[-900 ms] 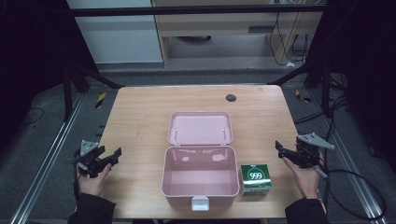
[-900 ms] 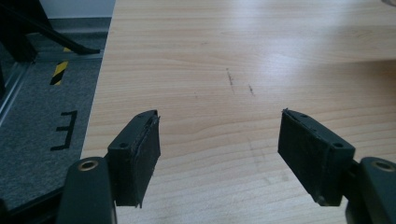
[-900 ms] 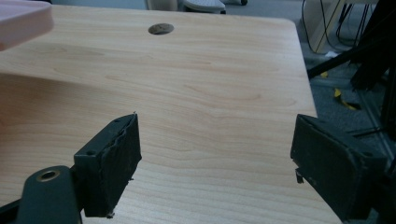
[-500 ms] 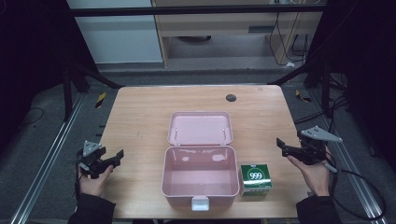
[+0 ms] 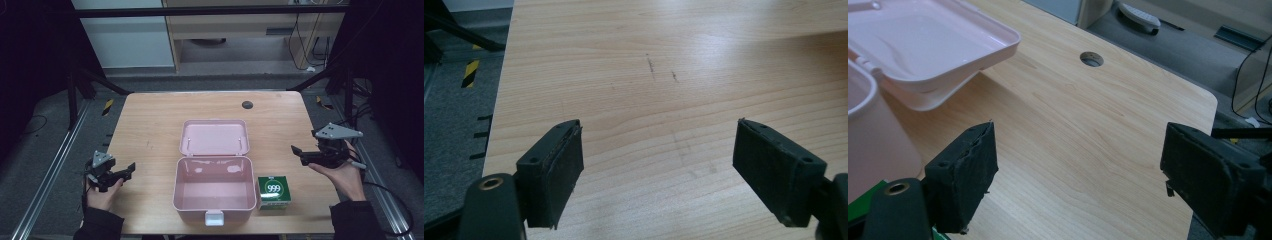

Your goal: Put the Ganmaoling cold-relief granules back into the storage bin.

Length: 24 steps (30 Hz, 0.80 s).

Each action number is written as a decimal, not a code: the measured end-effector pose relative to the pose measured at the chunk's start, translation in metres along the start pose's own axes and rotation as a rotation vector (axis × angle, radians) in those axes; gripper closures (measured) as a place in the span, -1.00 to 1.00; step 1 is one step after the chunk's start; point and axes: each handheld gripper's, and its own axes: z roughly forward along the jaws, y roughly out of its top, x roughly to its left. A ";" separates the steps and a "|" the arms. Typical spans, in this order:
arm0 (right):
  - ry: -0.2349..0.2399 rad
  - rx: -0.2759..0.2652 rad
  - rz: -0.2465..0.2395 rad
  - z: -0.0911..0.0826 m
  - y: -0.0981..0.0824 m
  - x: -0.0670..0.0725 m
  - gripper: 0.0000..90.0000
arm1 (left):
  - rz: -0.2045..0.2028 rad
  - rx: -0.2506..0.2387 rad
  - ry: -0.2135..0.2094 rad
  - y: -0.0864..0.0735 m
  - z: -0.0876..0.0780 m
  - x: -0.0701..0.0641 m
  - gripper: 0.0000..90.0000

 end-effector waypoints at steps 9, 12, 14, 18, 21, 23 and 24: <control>0.152 0.068 -0.144 -0.005 0.025 0.011 -0.70 | -0.002 0.014 0.002 -0.001 0.001 0.001 -0.58; 0.203 0.085 -0.184 -0.004 0.029 0.016 -0.73 | 0.011 0.026 0.000 -0.002 0.001 0.001 -0.57; 0.213 0.087 -0.201 -0.004 0.030 0.018 -0.73 | 0.013 0.028 0.001 -0.002 0.001 0.001 -0.56; 0.250 0.111 -0.257 -0.003 0.032 0.025 -0.74 | 0.022 0.045 -0.011 -0.004 0.003 0.000 -0.54; 0.266 0.120 -0.277 -0.002 0.032 0.027 -0.75 | 0.023 0.051 -0.016 -0.005 0.003 0.000 -0.54; 0.287 0.133 -0.291 -0.002 0.032 0.029 -0.76 | 0.029 0.054 -0.015 -0.005 0.003 0.000 -0.53; 0.304 0.148 -0.308 -0.002 0.031 0.031 -0.77 | 0.032 0.059 -0.016 -0.005 0.003 0.000 -0.53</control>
